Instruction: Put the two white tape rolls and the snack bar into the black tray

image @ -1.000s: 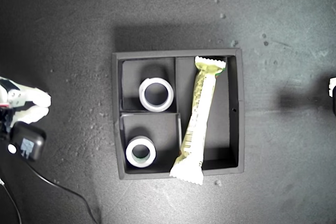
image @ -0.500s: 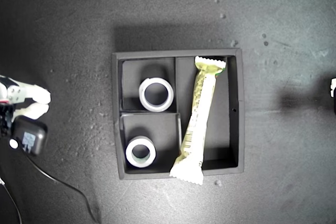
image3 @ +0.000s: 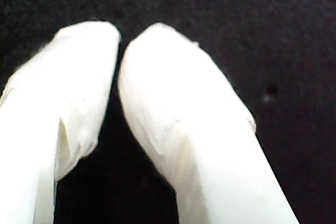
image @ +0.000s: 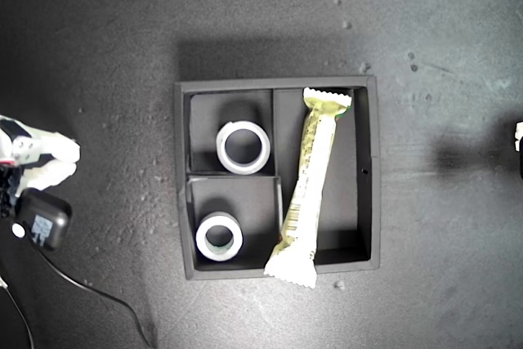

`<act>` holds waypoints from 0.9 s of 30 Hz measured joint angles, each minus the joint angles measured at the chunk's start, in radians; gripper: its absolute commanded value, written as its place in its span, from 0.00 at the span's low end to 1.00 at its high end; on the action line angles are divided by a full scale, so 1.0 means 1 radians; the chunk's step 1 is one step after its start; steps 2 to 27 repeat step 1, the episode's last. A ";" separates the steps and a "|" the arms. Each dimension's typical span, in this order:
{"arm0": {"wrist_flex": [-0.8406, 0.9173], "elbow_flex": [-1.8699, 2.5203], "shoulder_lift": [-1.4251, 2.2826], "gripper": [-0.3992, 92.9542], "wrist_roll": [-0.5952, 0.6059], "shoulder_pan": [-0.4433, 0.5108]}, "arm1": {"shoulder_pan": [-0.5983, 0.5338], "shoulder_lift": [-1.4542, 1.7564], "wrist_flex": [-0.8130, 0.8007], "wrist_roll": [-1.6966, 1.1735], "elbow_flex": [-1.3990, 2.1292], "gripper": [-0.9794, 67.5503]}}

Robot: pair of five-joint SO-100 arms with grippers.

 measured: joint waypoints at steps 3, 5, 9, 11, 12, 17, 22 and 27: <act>0.000 0.000 0.000 0.01 0.000 0.000 | 0.000 0.000 0.000 0.000 0.000 0.03; 0.000 0.000 0.000 0.01 0.000 0.000 | 0.000 0.000 0.000 0.000 0.000 0.03; 0.000 0.000 0.000 0.01 0.000 0.000 | 0.000 0.000 0.000 0.000 0.000 0.03; 0.000 0.000 0.000 0.01 0.000 0.000 | 0.000 0.000 0.000 0.000 0.000 0.03; 0.000 0.000 0.000 0.01 0.000 0.000 | 0.000 0.000 0.000 0.000 0.000 0.03; 0.000 0.000 0.000 0.01 0.000 0.000 | 0.000 0.000 0.000 0.000 0.000 0.03; 0.000 0.000 0.000 0.01 0.000 0.000 | 0.000 0.000 0.000 0.000 0.000 0.03; 0.000 0.000 0.000 0.01 0.000 0.000 | 0.000 0.000 0.000 0.000 0.000 0.03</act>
